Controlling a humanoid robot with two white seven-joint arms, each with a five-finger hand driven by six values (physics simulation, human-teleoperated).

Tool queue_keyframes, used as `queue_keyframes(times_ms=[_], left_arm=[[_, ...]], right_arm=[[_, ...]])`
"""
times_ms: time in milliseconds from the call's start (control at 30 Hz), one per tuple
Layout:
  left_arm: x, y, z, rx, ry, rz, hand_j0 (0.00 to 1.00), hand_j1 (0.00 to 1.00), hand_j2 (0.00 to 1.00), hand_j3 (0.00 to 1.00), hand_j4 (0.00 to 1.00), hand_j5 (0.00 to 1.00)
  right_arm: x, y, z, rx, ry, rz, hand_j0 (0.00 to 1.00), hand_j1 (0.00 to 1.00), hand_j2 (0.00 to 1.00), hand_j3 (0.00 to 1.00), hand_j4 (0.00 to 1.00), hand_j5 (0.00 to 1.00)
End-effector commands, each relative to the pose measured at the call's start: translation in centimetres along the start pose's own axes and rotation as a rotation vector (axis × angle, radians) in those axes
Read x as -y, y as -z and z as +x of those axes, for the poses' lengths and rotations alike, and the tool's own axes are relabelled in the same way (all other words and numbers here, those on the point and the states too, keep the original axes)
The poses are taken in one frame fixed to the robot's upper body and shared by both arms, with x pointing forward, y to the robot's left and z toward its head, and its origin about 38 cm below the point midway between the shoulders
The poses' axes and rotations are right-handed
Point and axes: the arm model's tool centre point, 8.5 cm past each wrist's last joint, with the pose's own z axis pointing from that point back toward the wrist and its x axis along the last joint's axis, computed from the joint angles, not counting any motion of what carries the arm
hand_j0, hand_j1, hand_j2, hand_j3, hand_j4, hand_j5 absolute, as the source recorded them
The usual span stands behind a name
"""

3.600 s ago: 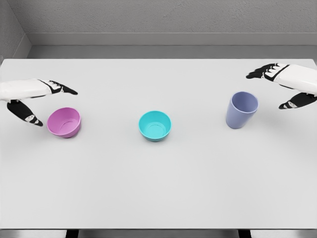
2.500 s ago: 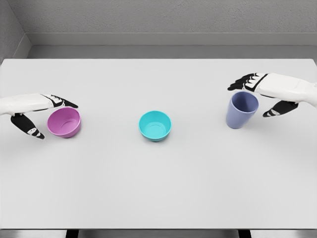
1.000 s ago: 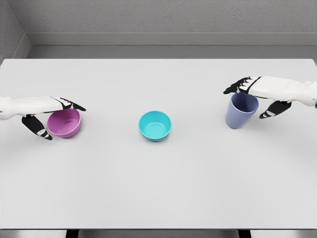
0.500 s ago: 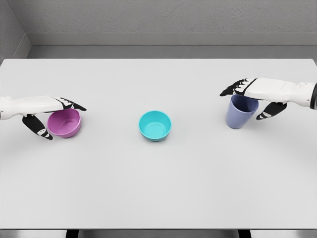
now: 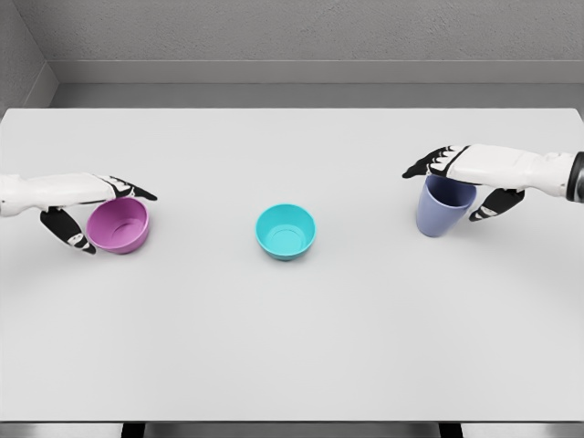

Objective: Stacking bowl and cup with both arms

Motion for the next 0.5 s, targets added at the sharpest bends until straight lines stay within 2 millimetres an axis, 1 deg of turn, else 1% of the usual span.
queue_keyframes(times_ms=[0, 267, 367, 467], left_arm=[[-0.11, 0.23, -0.02, 0.000, -0.002, 0.002, 1.00, 1.00, 1.00, 1.00, 1.00, 1.00], [0.01, 0.48, -0.05, 0.002, -0.006, 0.005, 1.00, 1.00, 1.00, 1.00, 1.00, 1.00], [0.00, 0.46, -0.10, 0.001, -0.006, 0.005, 1.00, 1.00, 1.00, 1.00, 1.00, 1.00], [0.17, 0.88, -0.11, 0.003, -0.006, -0.002, 1.00, 1.00, 1.00, 1.00, 1.00, 1.00]], right_arm=[[0.05, -0.01, -0.03, -0.001, 0.006, -0.005, 1.00, 1.00, 1.00, 1.00, 1.00, 1.00], [-0.12, 0.62, -0.02, 0.001, -0.001, 0.001, 1.00, 1.00, 1.00, 1.00, 1.00, 1.00], [-0.15, 0.60, -0.07, -0.001, -0.002, 0.003, 1.00, 1.00, 1.00, 1.00, 1.00, 1.00], [-0.29, 0.56, -0.20, -0.005, 0.001, 0.006, 1.00, 1.00, 1.00, 1.00, 1.00, 1.00]])
